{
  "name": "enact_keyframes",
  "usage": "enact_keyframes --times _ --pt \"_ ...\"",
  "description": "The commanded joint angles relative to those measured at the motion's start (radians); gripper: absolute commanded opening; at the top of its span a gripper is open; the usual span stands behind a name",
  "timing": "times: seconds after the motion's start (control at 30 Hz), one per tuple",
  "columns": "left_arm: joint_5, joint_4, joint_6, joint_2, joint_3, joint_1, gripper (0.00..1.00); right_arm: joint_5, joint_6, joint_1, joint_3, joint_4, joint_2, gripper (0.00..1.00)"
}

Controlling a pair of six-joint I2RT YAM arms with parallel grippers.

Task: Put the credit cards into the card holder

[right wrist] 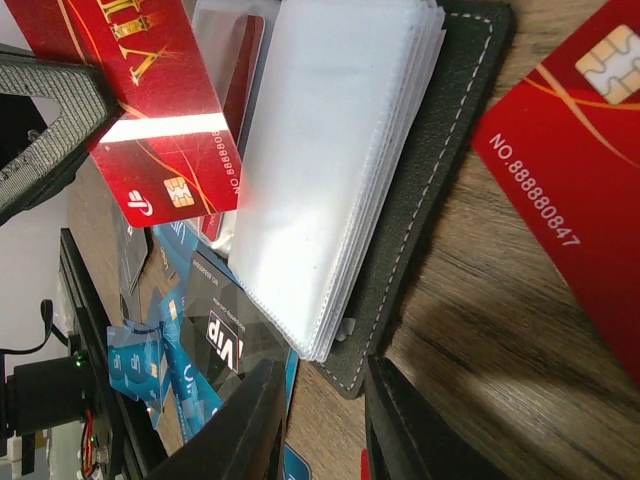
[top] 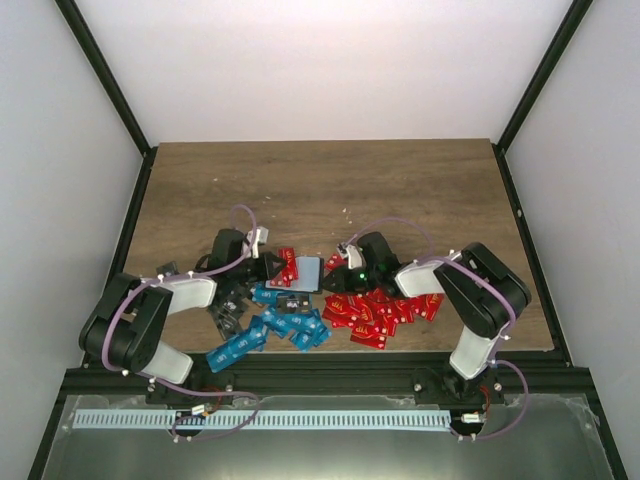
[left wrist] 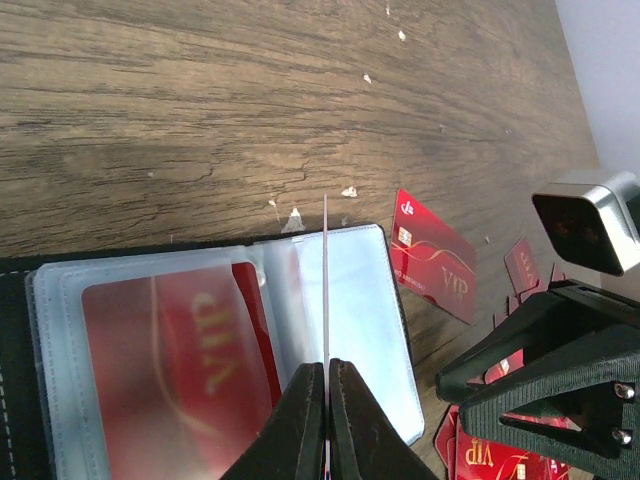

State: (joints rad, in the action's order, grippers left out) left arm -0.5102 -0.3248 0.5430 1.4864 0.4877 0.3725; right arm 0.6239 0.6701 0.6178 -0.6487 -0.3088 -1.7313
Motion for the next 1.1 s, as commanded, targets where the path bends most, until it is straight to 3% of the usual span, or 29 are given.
enact_keyframes --times 0.0,0.47,0.73,1.07 --pt "0.002 -0.024 -0.036 -0.002 -0.018 -0.012 0.04 -0.013 -0.005 -0.007 -0.042 0.017 -0.014 0.24" --pt "-0.136 -0.090 0.003 0.083 -0.024 -0.018 0.04 0.005 -0.008 -0.009 -0.065 0.005 -0.071 0.23" --pt "-0.133 -0.033 0.021 0.102 -0.009 -0.019 0.04 0.005 -0.009 -0.011 -0.068 0.013 -0.077 0.23" --pt "-0.153 0.152 -0.012 0.134 0.068 -0.018 0.04 0.013 -0.013 -0.018 -0.075 0.015 -0.087 0.23"
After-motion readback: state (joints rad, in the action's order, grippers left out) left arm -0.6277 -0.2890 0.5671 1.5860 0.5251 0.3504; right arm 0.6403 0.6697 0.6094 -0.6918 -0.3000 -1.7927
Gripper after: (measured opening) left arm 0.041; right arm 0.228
